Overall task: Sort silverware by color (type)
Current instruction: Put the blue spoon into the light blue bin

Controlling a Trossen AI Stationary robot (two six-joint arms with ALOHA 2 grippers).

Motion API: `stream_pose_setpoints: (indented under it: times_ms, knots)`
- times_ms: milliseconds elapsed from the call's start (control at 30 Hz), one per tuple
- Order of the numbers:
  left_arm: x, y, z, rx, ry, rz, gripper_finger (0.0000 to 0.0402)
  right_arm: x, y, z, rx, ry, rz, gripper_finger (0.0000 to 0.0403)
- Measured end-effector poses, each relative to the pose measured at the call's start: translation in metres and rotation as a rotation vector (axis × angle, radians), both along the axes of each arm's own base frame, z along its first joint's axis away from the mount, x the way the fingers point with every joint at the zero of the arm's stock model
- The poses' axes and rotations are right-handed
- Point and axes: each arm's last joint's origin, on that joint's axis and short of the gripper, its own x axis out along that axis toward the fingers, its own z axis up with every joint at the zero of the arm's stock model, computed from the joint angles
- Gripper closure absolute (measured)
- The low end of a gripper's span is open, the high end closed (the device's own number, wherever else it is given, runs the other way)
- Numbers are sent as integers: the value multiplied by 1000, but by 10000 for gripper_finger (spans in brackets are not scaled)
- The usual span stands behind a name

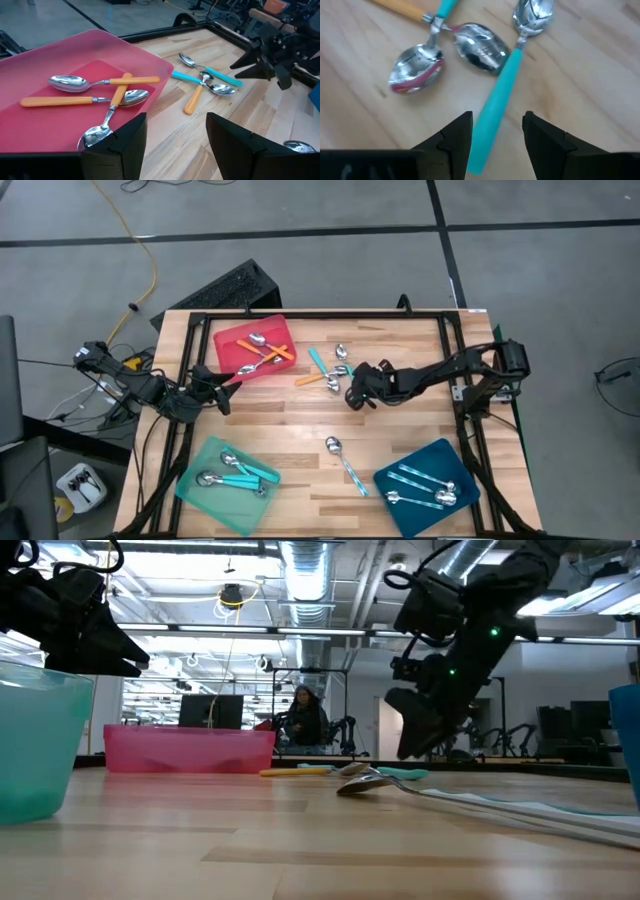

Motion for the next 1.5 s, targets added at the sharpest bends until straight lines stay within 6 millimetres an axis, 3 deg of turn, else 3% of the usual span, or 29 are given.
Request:
stream_pose_setpoints:
  times_ms: [967,1233,1500]
  knots:
    - [0,0,0,0,-14,18,212,-33,32,-31,-251,-209,-62,208]
    - [0,0,0,3,-15,21,212,-33,37,-31,-259,-214,-47,208]
    - [0,1,1,9,-19,29,212,-22,39,-53,-273,-231,-19,208]
